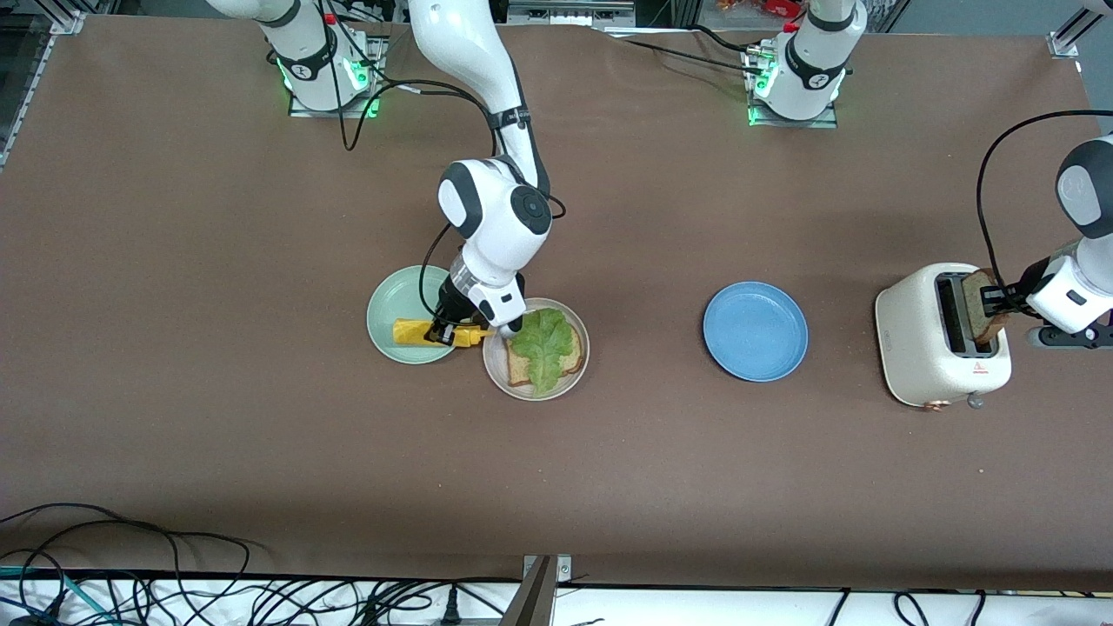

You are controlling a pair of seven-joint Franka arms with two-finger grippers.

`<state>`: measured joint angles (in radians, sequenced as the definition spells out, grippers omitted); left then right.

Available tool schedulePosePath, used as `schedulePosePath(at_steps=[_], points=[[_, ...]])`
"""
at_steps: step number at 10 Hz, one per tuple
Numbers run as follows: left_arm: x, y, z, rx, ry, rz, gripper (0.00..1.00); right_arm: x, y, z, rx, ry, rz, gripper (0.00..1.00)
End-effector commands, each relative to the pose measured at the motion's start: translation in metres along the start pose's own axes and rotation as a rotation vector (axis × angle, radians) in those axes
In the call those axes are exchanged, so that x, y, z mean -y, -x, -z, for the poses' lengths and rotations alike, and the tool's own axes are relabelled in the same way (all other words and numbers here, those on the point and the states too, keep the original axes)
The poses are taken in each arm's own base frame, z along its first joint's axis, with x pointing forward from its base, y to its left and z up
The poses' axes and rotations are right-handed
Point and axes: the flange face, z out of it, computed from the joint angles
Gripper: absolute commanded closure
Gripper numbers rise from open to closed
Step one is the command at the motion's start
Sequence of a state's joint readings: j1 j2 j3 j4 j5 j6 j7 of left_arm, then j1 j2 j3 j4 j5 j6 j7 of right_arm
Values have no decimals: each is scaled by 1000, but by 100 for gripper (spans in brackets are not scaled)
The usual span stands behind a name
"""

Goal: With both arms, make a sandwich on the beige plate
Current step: 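Tilt the bottle nozzle over the lettuce on the beige plate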

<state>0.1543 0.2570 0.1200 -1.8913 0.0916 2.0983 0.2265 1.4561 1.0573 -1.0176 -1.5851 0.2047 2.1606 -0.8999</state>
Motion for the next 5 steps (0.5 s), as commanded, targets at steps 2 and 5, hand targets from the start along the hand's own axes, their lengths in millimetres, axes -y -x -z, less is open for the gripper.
schedulePosePath(at_steps=[2, 5], points=[[1, 6, -1, 14, -27, -41, 100, -5, -8, -2, 39, 24, 21, 100], [-5, 4, 2, 41, -31, -68, 100, -20, 8, 8, 27, -5, 26, 100]])
